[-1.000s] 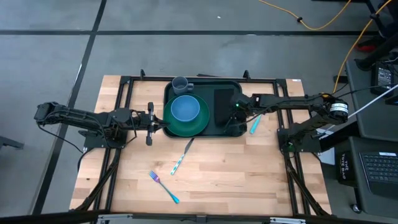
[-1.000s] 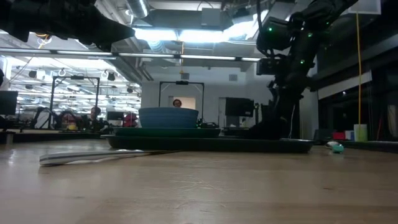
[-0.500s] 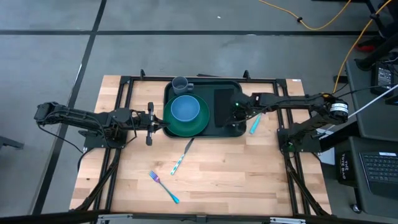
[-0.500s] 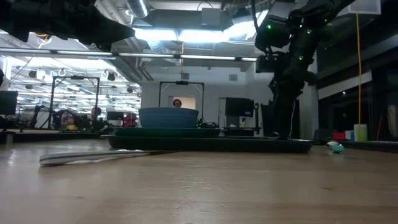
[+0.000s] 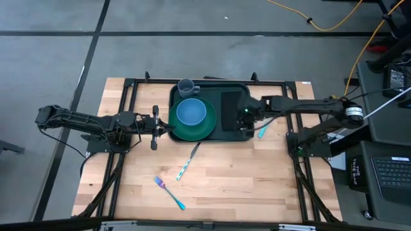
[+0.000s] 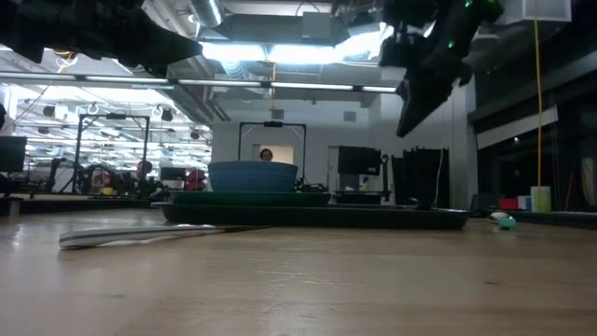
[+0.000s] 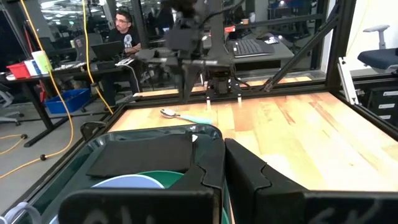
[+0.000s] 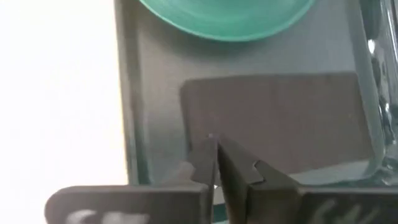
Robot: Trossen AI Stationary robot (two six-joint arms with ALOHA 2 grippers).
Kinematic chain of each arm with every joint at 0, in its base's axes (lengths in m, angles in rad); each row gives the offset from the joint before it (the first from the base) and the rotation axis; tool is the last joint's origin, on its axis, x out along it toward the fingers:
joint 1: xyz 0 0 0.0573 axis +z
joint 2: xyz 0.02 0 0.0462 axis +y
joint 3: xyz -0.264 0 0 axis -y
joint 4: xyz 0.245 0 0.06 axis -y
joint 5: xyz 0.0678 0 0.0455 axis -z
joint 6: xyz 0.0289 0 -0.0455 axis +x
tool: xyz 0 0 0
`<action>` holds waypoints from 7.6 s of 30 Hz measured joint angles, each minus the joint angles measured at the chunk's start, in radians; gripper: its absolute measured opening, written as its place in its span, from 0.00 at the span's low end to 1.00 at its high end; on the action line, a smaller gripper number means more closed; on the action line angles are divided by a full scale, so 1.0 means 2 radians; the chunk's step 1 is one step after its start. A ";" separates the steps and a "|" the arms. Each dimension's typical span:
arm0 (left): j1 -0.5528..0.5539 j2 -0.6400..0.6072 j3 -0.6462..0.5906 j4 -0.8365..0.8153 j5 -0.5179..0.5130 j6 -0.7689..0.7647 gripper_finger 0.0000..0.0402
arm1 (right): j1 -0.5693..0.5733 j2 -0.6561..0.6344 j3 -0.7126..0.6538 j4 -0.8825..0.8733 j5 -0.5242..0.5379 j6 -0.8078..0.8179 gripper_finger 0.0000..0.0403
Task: Set up tray
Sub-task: Put the fork on the napkin
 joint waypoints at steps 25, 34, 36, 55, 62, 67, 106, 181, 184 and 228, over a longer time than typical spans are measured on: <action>-0.019 0.000 0.003 -0.075 0.048 -0.049 0.00 | 0.163 -0.034 -0.094 0.218 0.109 0.078 0.06; -0.088 0.037 0.088 -0.262 -0.018 -0.169 0.00 | 0.156 -0.034 -0.160 0.349 0.109 0.051 0.02; -0.104 0.053 0.113 -0.315 -0.021 -0.219 0.00 | 0.152 -0.034 -0.169 0.365 0.109 0.047 0.02; -0.141 0.127 0.182 -0.491 0.057 -0.498 0.03 | 0.134 -0.034 -0.175 0.380 0.091 0.024 0.02; -0.141 0.127 0.182 -0.498 0.056 -0.534 0.15 | 0.134 -0.034 -0.175 0.380 0.091 0.025 0.04; -0.141 0.127 0.182 -0.513 0.056 -0.569 0.25 | 0.134 -0.034 -0.175 0.380 0.091 0.039 0.07; -0.315 0.344 0.182 -0.401 0.068 -0.780 0.34 | 0.134 -0.034 -0.175 0.379 0.091 0.066 0.08; -0.315 0.376 0.137 -0.240 0.069 -0.727 0.02 | 0.134 -0.034 -0.175 0.379 0.065 0.067 0.08; -0.315 0.376 0.138 -0.225 0.060 -0.727 0.01 | 0.134 -0.034 -0.175 0.379 0.065 0.068 0.08; -0.117 0.222 0.137 -0.117 -0.299 -0.254 0.00 | 0.134 -0.033 -0.128 0.454 0.214 -0.116 0.08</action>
